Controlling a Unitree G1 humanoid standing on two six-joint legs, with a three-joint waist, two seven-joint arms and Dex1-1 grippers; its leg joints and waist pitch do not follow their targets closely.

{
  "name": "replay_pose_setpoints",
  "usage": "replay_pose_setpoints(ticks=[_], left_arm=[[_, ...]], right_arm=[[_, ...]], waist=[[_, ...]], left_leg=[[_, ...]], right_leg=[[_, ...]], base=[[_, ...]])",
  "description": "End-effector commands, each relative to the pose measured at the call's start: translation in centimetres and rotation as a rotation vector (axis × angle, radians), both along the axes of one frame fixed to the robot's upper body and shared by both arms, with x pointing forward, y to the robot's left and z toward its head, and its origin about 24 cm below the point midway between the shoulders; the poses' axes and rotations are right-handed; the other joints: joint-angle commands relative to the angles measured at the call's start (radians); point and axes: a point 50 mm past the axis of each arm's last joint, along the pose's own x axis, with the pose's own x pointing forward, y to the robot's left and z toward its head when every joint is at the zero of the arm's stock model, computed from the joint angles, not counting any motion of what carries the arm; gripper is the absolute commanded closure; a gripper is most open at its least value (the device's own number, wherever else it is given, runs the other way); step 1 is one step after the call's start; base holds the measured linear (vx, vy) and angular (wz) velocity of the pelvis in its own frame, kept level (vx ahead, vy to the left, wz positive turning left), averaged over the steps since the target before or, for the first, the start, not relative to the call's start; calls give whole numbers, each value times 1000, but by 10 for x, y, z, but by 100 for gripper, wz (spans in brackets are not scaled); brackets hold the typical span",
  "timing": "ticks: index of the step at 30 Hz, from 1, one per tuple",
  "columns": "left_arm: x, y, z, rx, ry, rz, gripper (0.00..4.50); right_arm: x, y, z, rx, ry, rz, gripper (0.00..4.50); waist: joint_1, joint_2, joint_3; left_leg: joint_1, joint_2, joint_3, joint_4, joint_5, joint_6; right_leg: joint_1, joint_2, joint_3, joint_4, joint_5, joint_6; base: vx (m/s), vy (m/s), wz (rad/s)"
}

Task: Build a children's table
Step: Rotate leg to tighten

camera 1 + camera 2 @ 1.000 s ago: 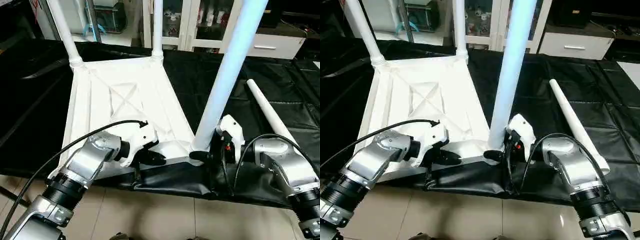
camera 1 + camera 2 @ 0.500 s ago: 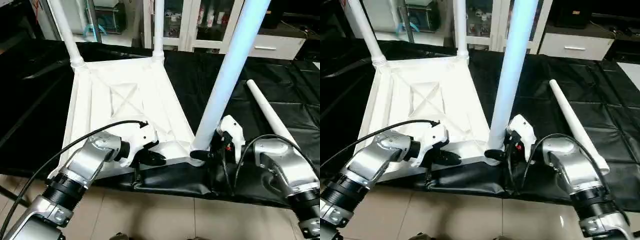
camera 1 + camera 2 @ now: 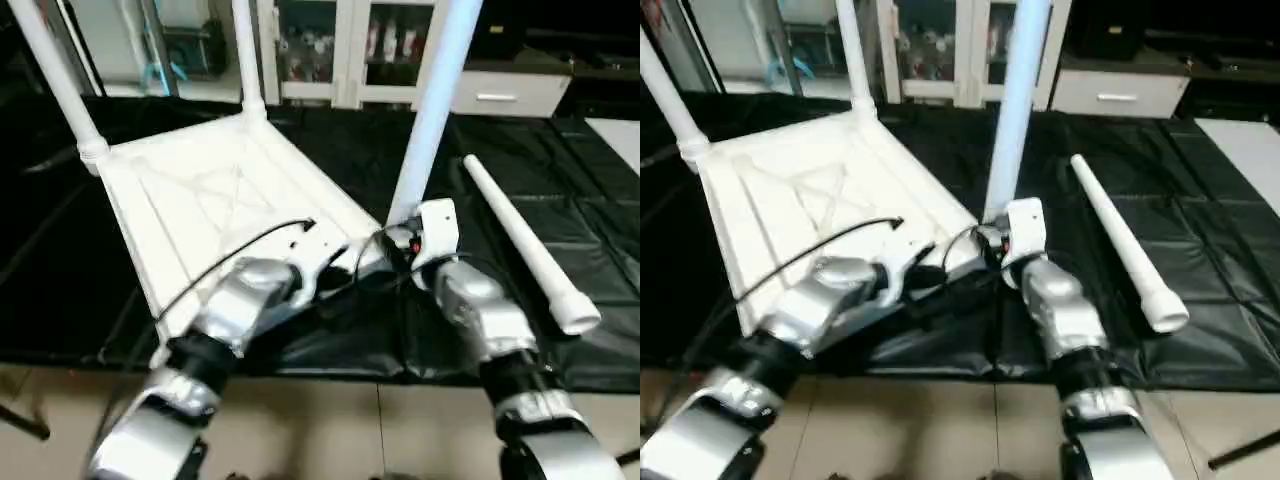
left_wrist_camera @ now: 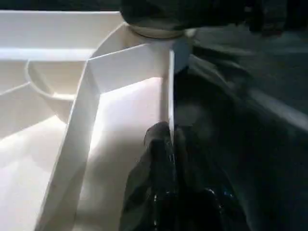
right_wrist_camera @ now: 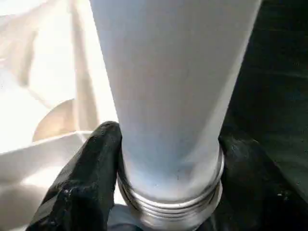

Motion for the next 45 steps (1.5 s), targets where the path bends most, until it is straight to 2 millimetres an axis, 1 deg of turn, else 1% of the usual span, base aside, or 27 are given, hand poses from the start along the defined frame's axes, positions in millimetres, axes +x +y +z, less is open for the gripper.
replay_pose_setpoints(ticks=[1,3,8,12,13,17,18,20,23,24,25,26,27,28,30,31,34,35,36,37,39,40,41,42,43,44,45], left_arm=[[13,-1,4,49,-91,127,450],[18,-9,6,49,-131,169,450],[18,-13,6,48,-143,131,450],[18,-13,3,49,-141,103,450],[18,-13,3,49,-142,101,450],[18,-17,3,20,-152,65,450],[18,-18,3,8,-152,59,450],[17,-21,5,-8,-164,35,450],[17,-22,7,-20,-183,43,450],[18,-23,8,-69,-168,66,423],[19,-23,9,-72,-167,68,407],[21,-23,13,-144,-144,102,407],[21,-22,14,-153,-144,105,396],[22,-22,15,-160,-146,106,393],[24,-20,23,-199,-166,109,371],[25,-17,28,-228,-178,112,359],[25,2,49,-359,-202,101,345],[24,7,54,-389,-205,88,335],[20,17,59,-416,-211,61,324],[17,22,62,-428,-215,42,316],[8,42,65,-404,-217,-10,295],[-2,63,68,-359,-211,-53,285],[-8,84,68,-304,-202,-66,285],[-16,107,68,-240,-195,-71,275],[-18,120,69,-209,-190,-44,268],[-22,143,71,-162,-182,8,260],[-22,145,71,-158,-180,11,253]], right_arm=[[-5,9,-23,-60,108,-72,187],[0,14,-22,-78,104,-136,187],[7,16,-14,-29,61,-184,187],[11,16,-7,27,5,-162,187],[11,16,-6,34,-2,-157,131],[12,5,4,29,-96,-148,97],[11,2,7,23,-114,-148,97],[8,-5,11,-14,-146,-144,71],[2,-10,17,-34,-184,-118,71],[-8,-16,23,-30,-220,-60,70],[-8,-16,23,-29,-221,-58,69],[-23,-23,28,-9,-235,-14,69],[-25,-24,29,-9,-238,-4,69],[-27,-24,29,-12,-240,7,69],[-35,-26,33,-27,-251,47,69],[-40,-27,36,-30,-256,67,69],[-52,-25,46,-19,-264,148,69],[-56,-24,48,-16,-262,169,69],[-60,-23,51,-12,-259,202,69],[-62,-22,52,-9,-256,222,69],[-67,-18,56,1,-251,286,69],[-72,-15,58,4,-246,356,69],[-77,-13,60,5,-237,414,69],[-82,-10,60,3,-224,475,69],[-85,-9,61,7,-216,503,69],[-90,-8,62,19,-204,543,69],[-90,-8,63,20,-203,547,69]], waist=[[-5,-6,-56],[-1,-9,-60],[4,-8,-65],[5,-8,-69],[6,-9,-69],[12,-10,-75],[10,-11,-73],[17,-11,-73],[18,-11,-71],[23,-13,-67],[23,-13,-67],[24,-5,-62],[28,-9,-63],[25,-2,-65],[25,0,-66],[24,8,-68],[20,19,-66],[19,15,-67],[21,24,-67],[20,21,-65],[15,27,-65],[15,31,-66],[13,33,-66],[6,30,-61],[5,41,-60],[5,31,-58],[10,37,-59]], left_leg=[[14,6,-17,-81,-355,-21],[19,5,-15,-78,-358,-17],[-2,8,-15,-82,-277,12],[-2,9,-10,-76,-233,37],[-2,9,-10,-76,-228,40],[-11,10,-10,-70,-129,84],[-14,9,-10,-69,-125,89],[-10,10,-8,-68,-116,102],[-6,13,-7,-70,-141,100],[-7,11,-8,-72,-160,94],[-7,11,-8,-72,-160,94],[-7,10,-9,-76,-186,85],[-5,13,-9,-76,-194,82],[-6,14,-12,-79,-204,76],[-6,16,-14,-80,-210,62],[-6,16,-15,-80,-211,60],[-8,17,-14,-79,-209,57],[-9,17,-12,-77,-191,68],[-9,17,-14,-77,-180,71],[-12,19,-13,-79,-176,77],[-14,19,-12,-78,-152,90],[-8,20,-11,-77,-155,87],[-10,22,-14,-80,-150,84],[-9,22,-9,-82,-169,76],[-4,22,-10,-84,-190,58],[0,22,-8,-84,-204,40],[4,22,-9,-85,-208,31]], right_leg=[[19,-34,20,-108,-472,-114],[16,-33,20,-109,-453,-113],[35,-37,25,-88,-292,-149],[38,-39,27,-80,-203,-187],[39,-38,27,-79,-196,-192],[50,-39,26,-61,-62,-229],[51,-39,26,-62,-58,-231],[51,-38,26,-65,-59,-234],[47,-39,28,-69,-97,-225],[51,-37,29,-74,-125,-201],[51,-37,29,-74,-125,-201],[49,-36,29,-80,-167,-186],[49,-37,30,-83,-175,-179],[47,-36,30,-83,-175,-185],[47,-35,28,-80,-166,-191],[47,-35,28,-78,-157,-196],[50,-34,29,-73,-111,-224],[50,-34,29,-72,-83,-233],[52,-36,29,-68,-71,-240],[53,-36,29,-69,-68,-244],[53,-35,30,-66,-62,-249],[49,-33,29,-66,-73,-247],[54,-35,29,-61,-75,-244],[45,-27,29,-68,-107,-227],[42,-27,30,-69,-144,-217],[39,-26,30,-72,-166,-209],[38,-27,30,-69,-172,-209]], base=[[0,0,0],[0,0,0],[0,0,0],[0,0,0],[0,0,0],[0,0,0],[0,0,0],[0,0,0],[0,0,0],[0,0,0],[0,0,0],[0,0,0],[0,0,0],[0,0,0],[0,0,0],[0,0,0],[0,0,0],[0,0,0],[0,0,0],[0,0,0],[0,0,0],[0,0,0],[0,0,0],[0,0,0],[0,0,0],[0,0,0],[0,0,0]])
